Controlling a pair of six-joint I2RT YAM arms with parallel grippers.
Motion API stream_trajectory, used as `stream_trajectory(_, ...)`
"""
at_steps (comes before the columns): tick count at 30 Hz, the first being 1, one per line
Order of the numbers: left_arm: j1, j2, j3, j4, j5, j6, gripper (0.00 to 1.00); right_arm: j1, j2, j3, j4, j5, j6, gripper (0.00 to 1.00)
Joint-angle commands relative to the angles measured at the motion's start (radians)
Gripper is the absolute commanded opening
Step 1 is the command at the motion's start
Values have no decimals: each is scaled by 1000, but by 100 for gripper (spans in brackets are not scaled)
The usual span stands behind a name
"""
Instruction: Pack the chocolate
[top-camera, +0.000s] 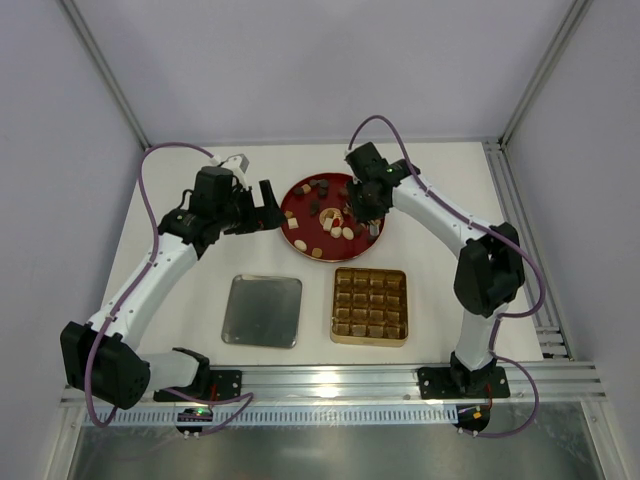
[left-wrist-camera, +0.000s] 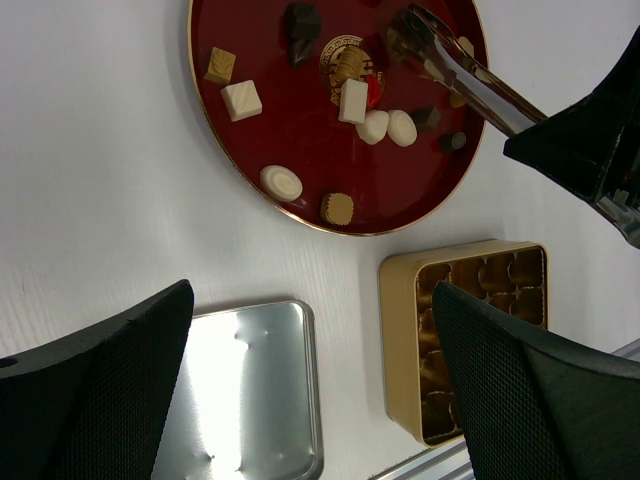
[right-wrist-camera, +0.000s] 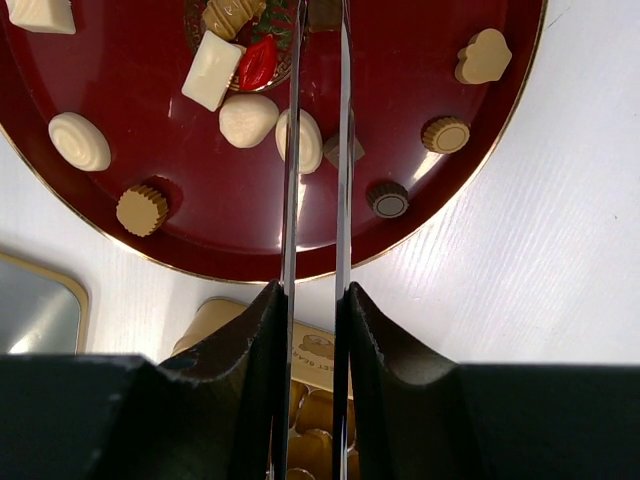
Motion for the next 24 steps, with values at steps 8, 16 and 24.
stream_trajectory(8, 9, -10, 1, 35, 16, 5, 100, -3, -170, -10, -14, -8, 23, 22)
stream_trajectory(16, 9, -1, 2, 36, 21, 3, 100, -1, -366, -132, -62, -82, 45, 22)
stream_trajectory(24, 8, -1, 1, 35, 13, 8, 100, 14, -558, -273, -108, -168, 91, 22)
